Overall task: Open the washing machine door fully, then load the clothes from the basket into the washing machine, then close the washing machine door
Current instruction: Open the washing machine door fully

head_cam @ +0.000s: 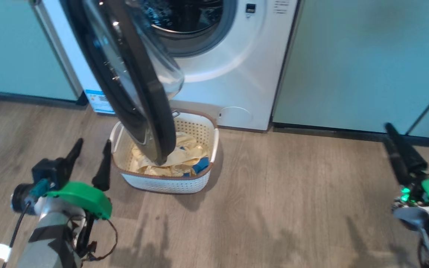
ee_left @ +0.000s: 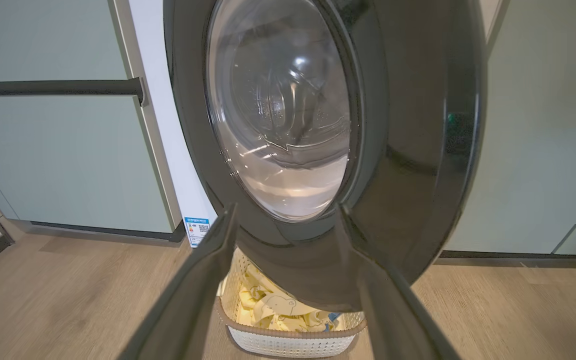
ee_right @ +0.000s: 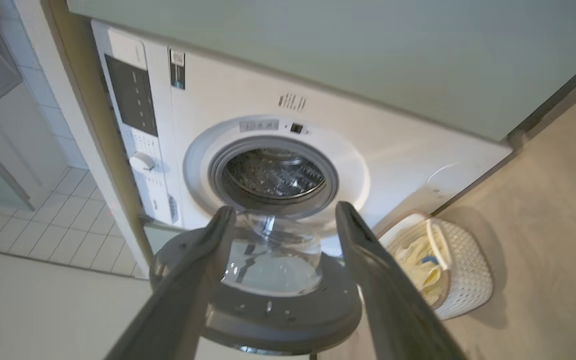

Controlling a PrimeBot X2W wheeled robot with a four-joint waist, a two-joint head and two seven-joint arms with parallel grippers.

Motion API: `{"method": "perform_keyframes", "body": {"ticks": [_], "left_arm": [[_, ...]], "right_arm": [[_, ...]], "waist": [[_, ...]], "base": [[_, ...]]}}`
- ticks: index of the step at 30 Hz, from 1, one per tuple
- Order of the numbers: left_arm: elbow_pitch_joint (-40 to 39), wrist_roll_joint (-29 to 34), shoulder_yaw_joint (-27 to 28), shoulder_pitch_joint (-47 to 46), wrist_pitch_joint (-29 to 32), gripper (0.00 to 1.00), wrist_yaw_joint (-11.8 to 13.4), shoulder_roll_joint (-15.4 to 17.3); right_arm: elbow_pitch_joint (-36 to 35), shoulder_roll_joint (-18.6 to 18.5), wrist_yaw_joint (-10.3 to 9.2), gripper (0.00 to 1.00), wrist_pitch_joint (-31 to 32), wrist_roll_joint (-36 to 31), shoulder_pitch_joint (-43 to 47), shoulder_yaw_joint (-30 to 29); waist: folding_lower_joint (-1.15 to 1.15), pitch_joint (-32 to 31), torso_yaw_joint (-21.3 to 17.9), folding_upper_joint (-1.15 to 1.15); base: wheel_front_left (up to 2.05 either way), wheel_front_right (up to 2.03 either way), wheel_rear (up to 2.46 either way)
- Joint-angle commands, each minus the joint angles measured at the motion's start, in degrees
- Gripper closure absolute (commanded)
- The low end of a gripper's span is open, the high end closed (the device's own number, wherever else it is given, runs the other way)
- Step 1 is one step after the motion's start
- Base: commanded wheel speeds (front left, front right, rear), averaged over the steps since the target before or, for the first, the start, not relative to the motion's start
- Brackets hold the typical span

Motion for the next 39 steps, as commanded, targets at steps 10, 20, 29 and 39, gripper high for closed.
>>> {"method": "perform_keyframes", "body": {"ticks": [10, 20, 29, 39], "left_arm": [[-2.4, 1.0, 3.8, -0.7, -0.4, 0.00, -0.1, 1.1], [-2.6, 1.5, 4.0, -0.3, -0.4, 0.00, -0.1, 0.8], [-2.0, 1.5, 3.0, -0.5, -0.4, 0.00, -0.1, 0.6], [-1.2, 1.1, 2.7, -1.0, -0.4, 0.00, -0.1, 0.8]], "right_arm": [[-2.5, -9.7, 0.01, 0.00, -24.8, -11.3, 2.4, 7.0], [-1.1, -10.3, 0.01, 0.00, -27.5, -32.5, 3.6, 2.3], [0.5, -6.5, 0.01, 0.00, -27.5, -55.0, 7.0, -1.8], [1.3, -5.2, 0.01, 0.00, -27.5, -65.1, 10.0, 0.1]], "waist": [[0.00, -0.6, -2.1, 0.00], [0.00, -0.6, -2.5, 0.00], [0.00, -0.4, -1.9, 0.00], [0.00, -0.1, -1.5, 0.00]], "base": [[0.00, 0.00, 0.00], [0.00, 0.00, 0.00], [0.00, 0.00, 0.00], [0.00, 0.00, 0.00]]}}
